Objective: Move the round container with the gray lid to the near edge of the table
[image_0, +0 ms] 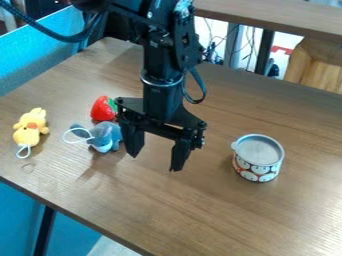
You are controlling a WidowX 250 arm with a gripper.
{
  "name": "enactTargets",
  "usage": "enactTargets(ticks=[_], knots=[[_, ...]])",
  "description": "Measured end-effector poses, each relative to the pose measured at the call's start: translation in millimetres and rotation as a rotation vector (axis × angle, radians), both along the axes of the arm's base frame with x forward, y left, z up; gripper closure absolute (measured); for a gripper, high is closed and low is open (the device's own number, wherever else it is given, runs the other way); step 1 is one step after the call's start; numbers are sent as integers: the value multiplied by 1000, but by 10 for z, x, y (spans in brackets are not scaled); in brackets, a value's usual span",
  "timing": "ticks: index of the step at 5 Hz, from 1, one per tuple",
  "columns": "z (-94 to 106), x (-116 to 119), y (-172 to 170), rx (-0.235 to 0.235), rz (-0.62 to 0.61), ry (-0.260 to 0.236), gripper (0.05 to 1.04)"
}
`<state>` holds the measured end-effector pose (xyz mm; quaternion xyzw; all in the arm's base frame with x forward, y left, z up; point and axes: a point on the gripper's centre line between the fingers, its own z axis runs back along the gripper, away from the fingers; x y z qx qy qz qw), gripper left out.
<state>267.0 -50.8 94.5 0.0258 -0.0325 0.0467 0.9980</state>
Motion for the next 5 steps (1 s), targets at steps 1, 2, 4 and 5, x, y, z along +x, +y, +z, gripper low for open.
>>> enactTargets(ticks=[1,2,4,5], knots=[[-76,-25,4,5,2,29,83],[-25,196,-201,-29,-13,-8,83],[30,579,-559,-101,-18,-77,83],[-107,775,-714,-96,20,-122,83]])
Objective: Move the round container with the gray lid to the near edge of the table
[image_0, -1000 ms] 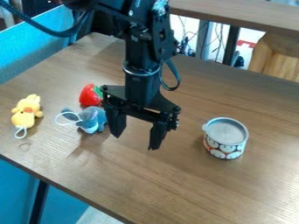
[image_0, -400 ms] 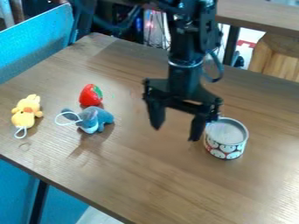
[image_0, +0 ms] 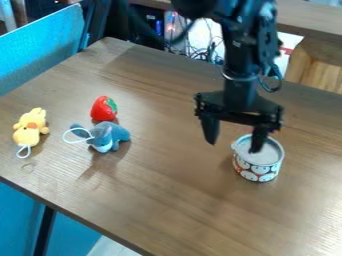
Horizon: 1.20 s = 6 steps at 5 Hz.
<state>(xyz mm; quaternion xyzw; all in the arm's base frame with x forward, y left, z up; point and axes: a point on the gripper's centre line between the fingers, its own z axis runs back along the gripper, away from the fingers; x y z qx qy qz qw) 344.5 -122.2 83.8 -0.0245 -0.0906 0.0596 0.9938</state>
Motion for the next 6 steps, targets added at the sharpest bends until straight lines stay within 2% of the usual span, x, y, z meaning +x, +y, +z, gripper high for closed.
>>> enactTargets(ticks=[1,2,3,4,5,6], knots=[[-167,184,-81,29,65,-42,83],[-311,358,-146,20,93,-56,83],[-337,410,-177,51,116,-60,83],[-348,378,-172,62,116,-42,83],[-377,40,-172,119,83,45,83],[-417,-416,-188,174,28,144,83]])
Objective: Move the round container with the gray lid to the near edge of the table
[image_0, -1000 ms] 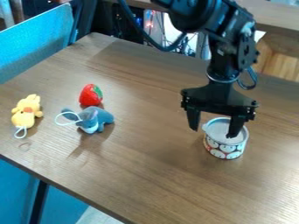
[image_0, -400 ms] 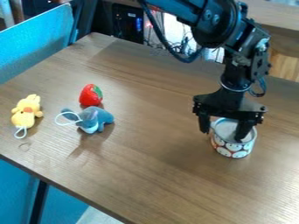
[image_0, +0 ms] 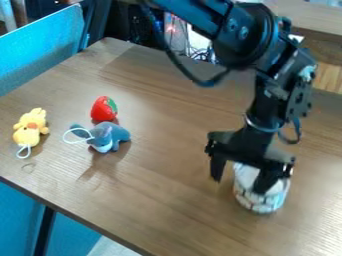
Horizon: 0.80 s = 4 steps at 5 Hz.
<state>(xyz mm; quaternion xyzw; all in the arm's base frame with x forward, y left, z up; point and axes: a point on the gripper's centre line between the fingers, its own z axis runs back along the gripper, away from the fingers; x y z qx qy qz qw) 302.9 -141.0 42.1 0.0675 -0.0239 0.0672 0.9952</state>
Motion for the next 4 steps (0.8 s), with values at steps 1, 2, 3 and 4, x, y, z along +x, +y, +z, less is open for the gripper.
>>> enactTargets(ticks=[1,2,3,4], knots=[[-34,-331,21,2,-17,63,83],[-29,-461,50,1,-24,103,83],[0,-551,88,2,-23,132,83],[30,-616,178,-15,12,186,83]])
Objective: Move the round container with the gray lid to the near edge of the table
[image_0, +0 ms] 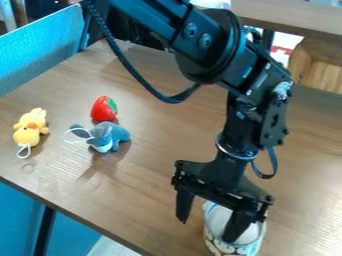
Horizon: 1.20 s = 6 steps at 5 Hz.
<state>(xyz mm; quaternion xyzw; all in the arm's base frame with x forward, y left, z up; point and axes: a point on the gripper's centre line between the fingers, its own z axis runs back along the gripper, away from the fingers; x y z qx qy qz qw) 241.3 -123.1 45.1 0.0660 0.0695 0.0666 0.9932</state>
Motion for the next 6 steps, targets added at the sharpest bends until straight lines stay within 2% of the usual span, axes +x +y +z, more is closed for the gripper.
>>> enactTargets(ticks=[1,2,3,4,5,6], knots=[[61,32,38,-36,-20,39,83],[241,358,104,-105,-36,-34,83],[435,597,367,-114,-22,-92,83],[676,831,811,-43,-84,-122,83],[699,876,1249,-18,-155,-110,83],[782,917,1690,45,-128,-123,83]])
